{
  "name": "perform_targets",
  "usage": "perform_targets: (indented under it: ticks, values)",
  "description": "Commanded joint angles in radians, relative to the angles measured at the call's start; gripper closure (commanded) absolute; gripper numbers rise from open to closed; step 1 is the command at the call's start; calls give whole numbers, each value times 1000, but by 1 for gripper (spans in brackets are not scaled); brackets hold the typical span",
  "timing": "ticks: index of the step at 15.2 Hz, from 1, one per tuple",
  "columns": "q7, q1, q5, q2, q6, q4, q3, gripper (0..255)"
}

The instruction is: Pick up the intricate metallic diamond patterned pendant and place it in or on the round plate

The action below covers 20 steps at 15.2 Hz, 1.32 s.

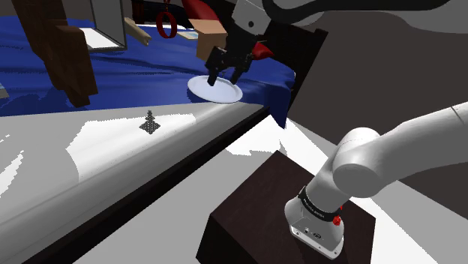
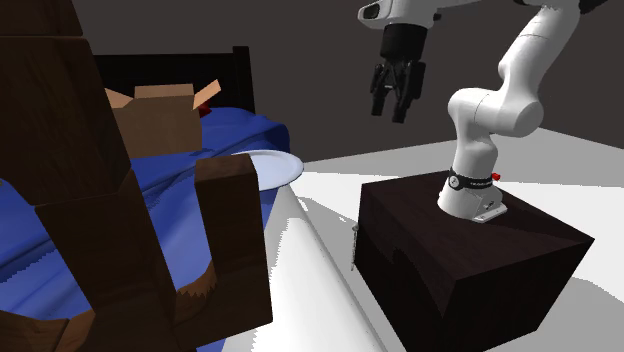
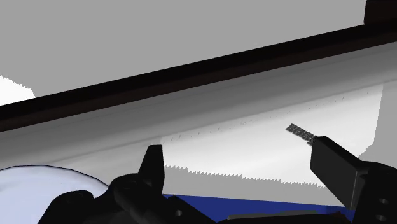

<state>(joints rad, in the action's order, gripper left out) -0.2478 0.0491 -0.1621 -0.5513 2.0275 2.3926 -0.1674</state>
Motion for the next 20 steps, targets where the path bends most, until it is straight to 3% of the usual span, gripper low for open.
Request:
perform_targets:
  ticks: [1,7,13,15,20]
  values:
    - [-36,7,2,63,58,-21,-40,0]
    - [-148,8,57,254,201,-103,-147,0]
    - [-302,6,197,472,303,-233,-238,0]
    - [-353,13,252,538,320,-279,-256,0]
    - [-376,14,287,588,377,-266,-254,0]
